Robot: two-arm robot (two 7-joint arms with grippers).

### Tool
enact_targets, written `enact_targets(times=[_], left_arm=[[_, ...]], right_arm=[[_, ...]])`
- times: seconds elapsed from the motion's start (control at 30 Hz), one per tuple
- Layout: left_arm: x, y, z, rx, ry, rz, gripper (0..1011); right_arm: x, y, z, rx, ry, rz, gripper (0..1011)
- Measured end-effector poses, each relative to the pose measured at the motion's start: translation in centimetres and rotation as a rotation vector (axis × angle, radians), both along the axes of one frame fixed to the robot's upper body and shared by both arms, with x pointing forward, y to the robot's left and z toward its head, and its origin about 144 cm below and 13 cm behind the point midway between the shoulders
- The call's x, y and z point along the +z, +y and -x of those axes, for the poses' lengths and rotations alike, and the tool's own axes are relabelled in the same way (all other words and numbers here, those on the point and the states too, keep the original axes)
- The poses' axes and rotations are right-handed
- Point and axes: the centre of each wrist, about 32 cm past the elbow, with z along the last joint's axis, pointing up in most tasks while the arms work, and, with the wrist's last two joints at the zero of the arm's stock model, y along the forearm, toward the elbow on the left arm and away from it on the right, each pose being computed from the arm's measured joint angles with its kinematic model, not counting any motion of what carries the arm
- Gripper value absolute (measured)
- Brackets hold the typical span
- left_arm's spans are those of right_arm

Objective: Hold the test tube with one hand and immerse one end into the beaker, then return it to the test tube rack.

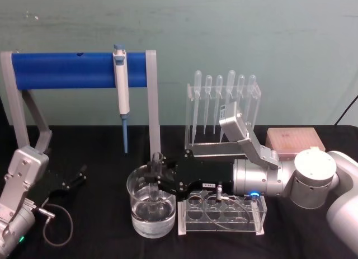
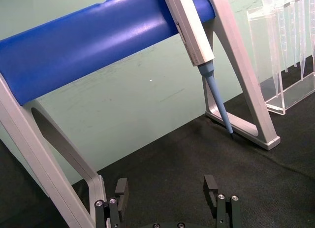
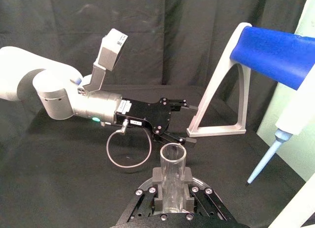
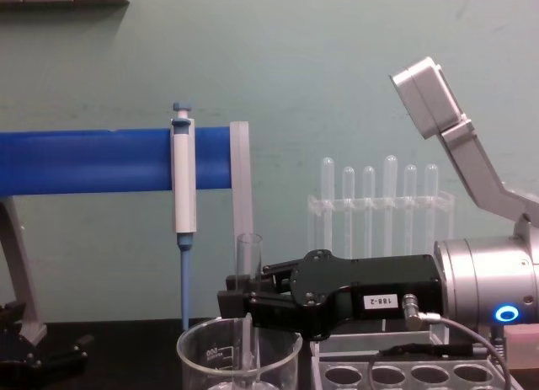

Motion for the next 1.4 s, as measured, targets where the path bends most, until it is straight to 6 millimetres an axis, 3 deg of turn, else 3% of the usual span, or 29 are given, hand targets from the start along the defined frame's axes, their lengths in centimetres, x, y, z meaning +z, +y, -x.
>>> enact_targets(times=[1.4], left_arm=[[0.0, 0.0, 0.0, 0.0, 0.0, 0.0, 1000]], right_arm=[[0.0, 0.0, 0.0, 0.0, 0.0, 0.0, 225]])
